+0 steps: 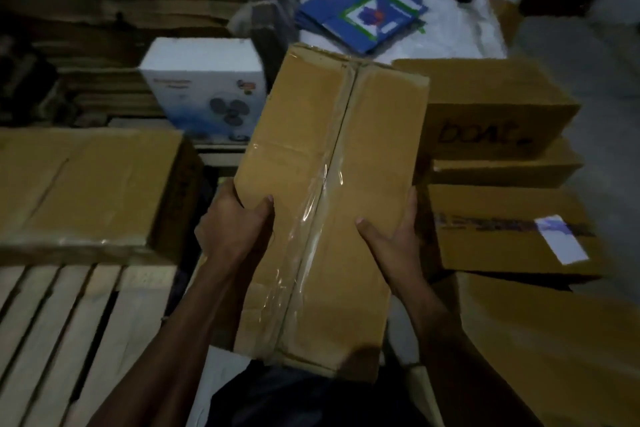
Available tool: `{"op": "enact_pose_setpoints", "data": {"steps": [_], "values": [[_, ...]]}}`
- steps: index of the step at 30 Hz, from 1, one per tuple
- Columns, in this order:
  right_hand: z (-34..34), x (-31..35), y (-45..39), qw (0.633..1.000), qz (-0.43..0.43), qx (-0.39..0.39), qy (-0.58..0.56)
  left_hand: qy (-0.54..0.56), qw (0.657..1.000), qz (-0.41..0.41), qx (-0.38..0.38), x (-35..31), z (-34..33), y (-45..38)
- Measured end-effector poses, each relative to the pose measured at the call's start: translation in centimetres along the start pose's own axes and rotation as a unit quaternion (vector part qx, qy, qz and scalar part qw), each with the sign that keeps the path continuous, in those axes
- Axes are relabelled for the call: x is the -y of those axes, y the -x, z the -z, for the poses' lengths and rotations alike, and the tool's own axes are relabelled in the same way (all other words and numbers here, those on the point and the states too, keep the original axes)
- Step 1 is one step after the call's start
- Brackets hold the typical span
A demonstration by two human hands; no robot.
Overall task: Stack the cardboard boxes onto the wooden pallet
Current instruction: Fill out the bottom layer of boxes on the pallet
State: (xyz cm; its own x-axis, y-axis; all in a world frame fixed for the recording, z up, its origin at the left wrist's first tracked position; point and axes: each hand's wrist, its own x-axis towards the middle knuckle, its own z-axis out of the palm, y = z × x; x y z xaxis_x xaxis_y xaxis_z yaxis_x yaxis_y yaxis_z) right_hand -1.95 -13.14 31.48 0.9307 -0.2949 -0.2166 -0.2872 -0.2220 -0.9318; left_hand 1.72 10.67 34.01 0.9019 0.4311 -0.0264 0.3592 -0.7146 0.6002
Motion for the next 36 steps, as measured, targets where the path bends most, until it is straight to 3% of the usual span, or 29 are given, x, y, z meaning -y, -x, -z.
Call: {"op": "enact_pose_setpoints", "data": {"steps": [7,15,29,36], "values": [[-5.5,1.3,2.2,0.986,0.031,0.159,0.031,0.015,0.987,0.132,-0.089,7.6,5.4,5.5],[-15.9,2.7,8.6,0.942,0.070,0.313,0.097,0.011,0.939,0.274,-0.208,18.0,12.1,12.1],[-39.5,6.3,28.7,0.879,0.115,0.445,0.126,0.024,0.874,0.388,-0.291,41.9,29.2,17.8],[-49.1,10.7,35.6,0.840,0.156,0.497,0.151,0.015,0.845,0.411,-0.341,49.4,37.2,19.0]]}}
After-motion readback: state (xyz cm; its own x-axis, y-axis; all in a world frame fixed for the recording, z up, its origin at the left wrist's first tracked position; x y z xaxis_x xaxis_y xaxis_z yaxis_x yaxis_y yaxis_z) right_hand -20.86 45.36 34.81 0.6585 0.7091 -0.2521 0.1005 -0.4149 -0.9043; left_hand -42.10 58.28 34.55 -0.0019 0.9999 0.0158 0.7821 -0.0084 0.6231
